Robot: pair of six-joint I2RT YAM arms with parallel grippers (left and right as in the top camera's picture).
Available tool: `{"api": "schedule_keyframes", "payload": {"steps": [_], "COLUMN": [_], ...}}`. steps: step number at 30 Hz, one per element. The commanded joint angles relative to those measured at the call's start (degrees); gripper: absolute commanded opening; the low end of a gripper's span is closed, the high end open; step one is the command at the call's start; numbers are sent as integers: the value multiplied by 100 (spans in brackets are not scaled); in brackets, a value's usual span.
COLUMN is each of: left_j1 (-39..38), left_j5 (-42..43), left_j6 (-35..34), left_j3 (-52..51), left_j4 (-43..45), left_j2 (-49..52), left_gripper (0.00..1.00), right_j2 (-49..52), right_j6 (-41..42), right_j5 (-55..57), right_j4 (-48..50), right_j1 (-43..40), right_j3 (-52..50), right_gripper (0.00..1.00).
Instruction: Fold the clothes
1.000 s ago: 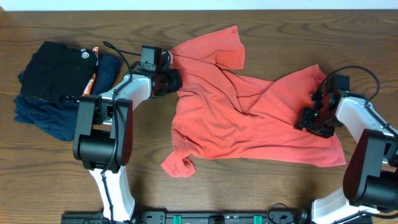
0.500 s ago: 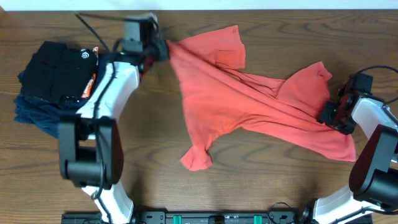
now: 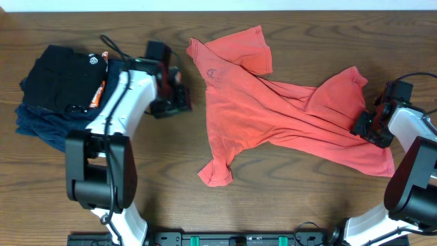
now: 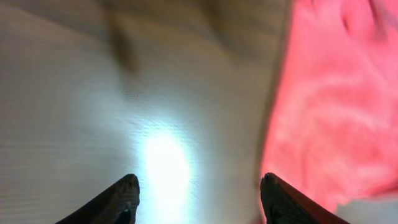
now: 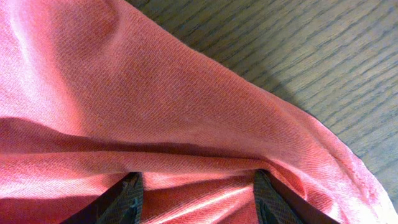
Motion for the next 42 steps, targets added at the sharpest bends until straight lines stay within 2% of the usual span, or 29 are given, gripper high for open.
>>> {"api": "schedule_keyframes", "payload": {"steps": [1, 9, 11, 14, 15, 16, 18, 22, 24, 26, 28, 32, 34, 38, 40, 42], "left_j1": [-354, -1043, -1141, -1281, -1316, -1338, -1300, -997, -859, -815, -914, -1456, -1797, -2367, -2476, -2496], "left_j5": [540, 542, 542, 540, 535, 503, 66, -2109, -2855, -2837, -2481, -1755, -1532, -2380, -2769, -2811], "left_j6": [55, -378, -490, -507, -501, -422, -332, -481, -553, -555, -673, -1091, -1108, -935, -935, -935], "left_j3": [-367, -1283, -1425, -1545, -1552, -1552, -1480, -949, -614, -374, -190, -177, -234, -271, -271, -271], "left_j4": [9, 1132, 1447, 1746, 1762, 1757, 1530, 409, 92, 70, 96, 144, 142, -13, -85, -111], "left_j2": [28, 28, 28, 28, 28, 28, -17, -365, -643, -903, -1119, -1204, -1154, -994, -973, -973], "left_gripper": [64, 63, 60, 44, 29, 6, 6, 6, 6, 6, 6, 6, 10, 27, 28, 29], "right_j2": [267, 267, 267, 267, 267, 267, 267, 267, 267, 267, 267, 267, 267, 267, 267, 267], "right_j6": [59, 57, 57, 59, 57, 57, 55, 7, 7, 9, 9, 11, 11, 11, 11, 9], "right_j5": [295, 275, 275, 251, 234, 236, 236, 236, 236, 236, 236, 236, 236, 236, 236, 236], "right_j4": [-98, -197, -229, -264, -275, -297, -337, -350, -348, -348, -350, -356, -376, -391, -389, -389], "right_j1": [-92, -92, -92, -92, -92, -92, -92, -92, -92, -92, -92, -92, -92, -92, -92, -92], "right_j3": [-87, -87, -87, -87, -87, -87, -87, -87, -87, -87, -87, -87, -87, -87, -87, -87], "right_gripper": [56, 57, 57, 57, 57, 57, 57, 58, 58, 58, 58, 58, 58, 58, 58, 58]}}
